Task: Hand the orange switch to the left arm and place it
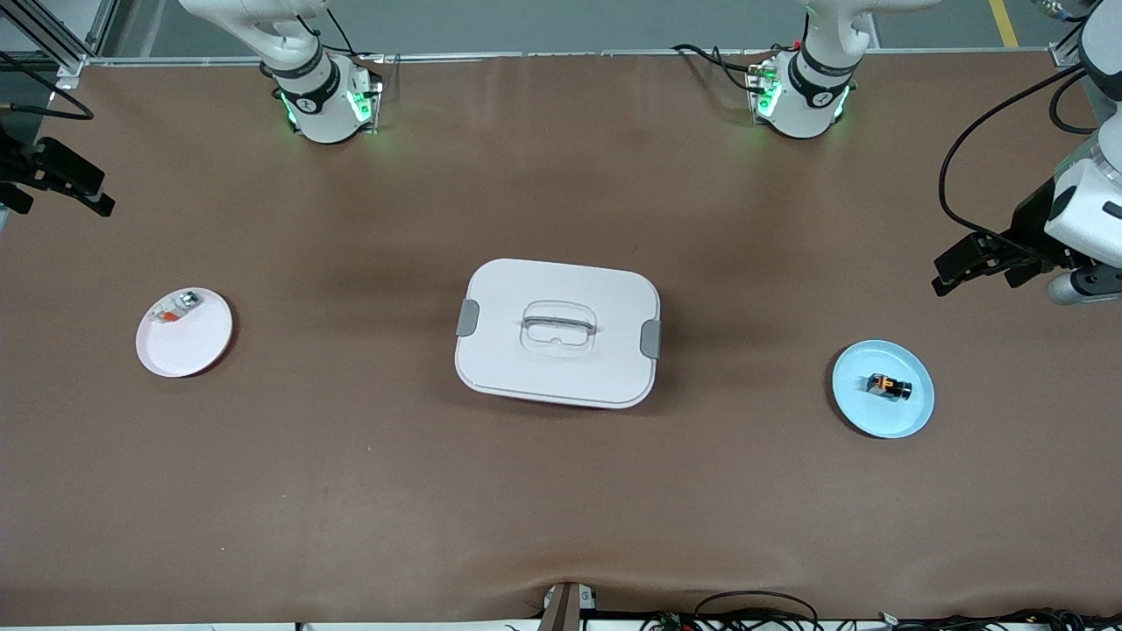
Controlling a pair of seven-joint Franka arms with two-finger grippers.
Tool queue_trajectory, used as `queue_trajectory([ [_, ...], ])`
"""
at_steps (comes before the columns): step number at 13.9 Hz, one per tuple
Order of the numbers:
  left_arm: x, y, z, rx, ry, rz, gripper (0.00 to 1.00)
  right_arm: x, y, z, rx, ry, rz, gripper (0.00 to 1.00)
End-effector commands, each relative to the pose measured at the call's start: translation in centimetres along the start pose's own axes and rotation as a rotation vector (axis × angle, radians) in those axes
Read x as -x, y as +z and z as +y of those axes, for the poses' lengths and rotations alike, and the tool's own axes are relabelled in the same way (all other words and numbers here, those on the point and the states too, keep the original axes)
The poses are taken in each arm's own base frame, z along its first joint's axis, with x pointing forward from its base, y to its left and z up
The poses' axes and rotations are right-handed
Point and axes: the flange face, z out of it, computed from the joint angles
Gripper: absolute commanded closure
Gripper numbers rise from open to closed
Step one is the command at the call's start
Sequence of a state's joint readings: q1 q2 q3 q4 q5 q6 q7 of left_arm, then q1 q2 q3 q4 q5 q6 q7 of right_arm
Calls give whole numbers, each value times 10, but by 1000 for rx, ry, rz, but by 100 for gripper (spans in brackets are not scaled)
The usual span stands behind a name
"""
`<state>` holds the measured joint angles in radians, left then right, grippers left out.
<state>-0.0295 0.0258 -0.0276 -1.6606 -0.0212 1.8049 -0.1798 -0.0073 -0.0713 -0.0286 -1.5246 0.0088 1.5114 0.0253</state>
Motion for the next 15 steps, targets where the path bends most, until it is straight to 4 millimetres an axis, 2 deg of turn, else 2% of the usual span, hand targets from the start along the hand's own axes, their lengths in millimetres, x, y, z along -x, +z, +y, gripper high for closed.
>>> queue_trajectory([
  [1, -3, -5, -1, 3, 0, 2, 0, -1, 0, 6, -1, 0, -3, 0],
  [3, -4, -8, -5, 4, -8, 9, 0, -10, 12, 4, 18, -11, -19, 0],
  [7, -6, -8, -11, 3, -16, 10, 0, -13, -1, 6, 13, -28, 28, 0],
  [8, -8, -15, -3, 7, -4, 27, 0, -16, 7, 1, 16, -45, 11, 0],
  [9, -12, -19, 5, 12, 6, 38, 0, -21, 20, 3, 13, -39, -22, 0],
  [10, -15, -27, 8, 17, 11, 56, 0, -21, 24, 0, 11, -45, -36, 0],
  [12, -16, -40, 13, 23, 21, 81, 0, -17, 27, -16, -72, -64, -65, 0],
  [15, -12, -42, 10, 17, 29, 64, 0, -17, 30, -43, -177, -82, -66, 0],
])
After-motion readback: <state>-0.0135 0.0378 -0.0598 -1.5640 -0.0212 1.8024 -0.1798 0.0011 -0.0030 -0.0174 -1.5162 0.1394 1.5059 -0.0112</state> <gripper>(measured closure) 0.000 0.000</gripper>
